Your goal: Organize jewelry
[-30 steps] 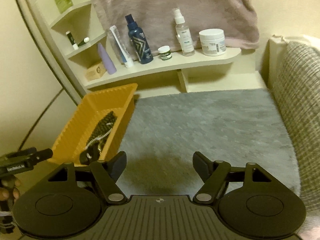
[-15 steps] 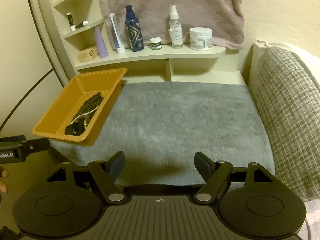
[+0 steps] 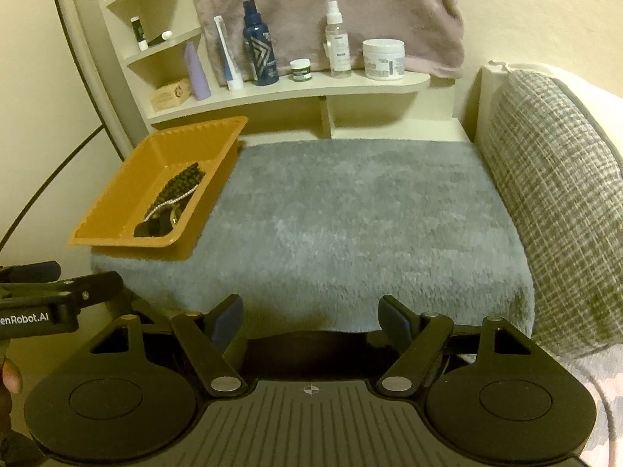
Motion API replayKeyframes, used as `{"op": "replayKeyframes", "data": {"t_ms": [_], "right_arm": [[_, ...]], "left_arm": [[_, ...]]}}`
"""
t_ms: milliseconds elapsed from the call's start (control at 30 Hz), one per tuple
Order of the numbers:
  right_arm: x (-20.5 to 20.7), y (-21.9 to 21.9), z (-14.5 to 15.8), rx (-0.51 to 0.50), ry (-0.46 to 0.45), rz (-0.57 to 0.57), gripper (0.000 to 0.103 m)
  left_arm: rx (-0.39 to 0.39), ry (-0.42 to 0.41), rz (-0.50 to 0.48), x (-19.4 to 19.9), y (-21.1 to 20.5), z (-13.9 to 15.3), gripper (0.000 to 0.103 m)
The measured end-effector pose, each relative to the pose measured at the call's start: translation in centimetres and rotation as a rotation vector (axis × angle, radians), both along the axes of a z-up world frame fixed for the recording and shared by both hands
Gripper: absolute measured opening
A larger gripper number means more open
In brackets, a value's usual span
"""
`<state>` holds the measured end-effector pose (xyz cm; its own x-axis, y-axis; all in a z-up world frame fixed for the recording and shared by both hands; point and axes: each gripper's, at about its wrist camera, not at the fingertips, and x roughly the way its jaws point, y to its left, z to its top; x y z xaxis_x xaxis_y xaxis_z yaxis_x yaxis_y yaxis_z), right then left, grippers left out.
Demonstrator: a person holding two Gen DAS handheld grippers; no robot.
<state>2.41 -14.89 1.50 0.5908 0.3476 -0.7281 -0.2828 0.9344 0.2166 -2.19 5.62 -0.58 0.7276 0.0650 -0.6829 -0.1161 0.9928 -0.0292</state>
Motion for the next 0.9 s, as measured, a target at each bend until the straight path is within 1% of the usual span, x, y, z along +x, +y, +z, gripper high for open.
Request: {"op": "replayKeyframes", "data": {"t_ms": [167,433,900], "right_arm": [[-0.1,-0.4,0.3,0.006,-0.016,-0.015,0.076],[-0.8,-0.3,0.7,0.017,-0.035,-0.019,0.076],[-1.0,0.1,1.0,0.021,-0.047,0.010,0.076]], "left_arm": [[0.019,-0.002,-0.004,-0.2,-0.6,0.0,0.102],[0.029,-0.016,-0.004,-0.6,-1.0,0.1,0.102],[0.032,-0.039,-0.004,-1.2,-1.0,0.5,0.102]]}}
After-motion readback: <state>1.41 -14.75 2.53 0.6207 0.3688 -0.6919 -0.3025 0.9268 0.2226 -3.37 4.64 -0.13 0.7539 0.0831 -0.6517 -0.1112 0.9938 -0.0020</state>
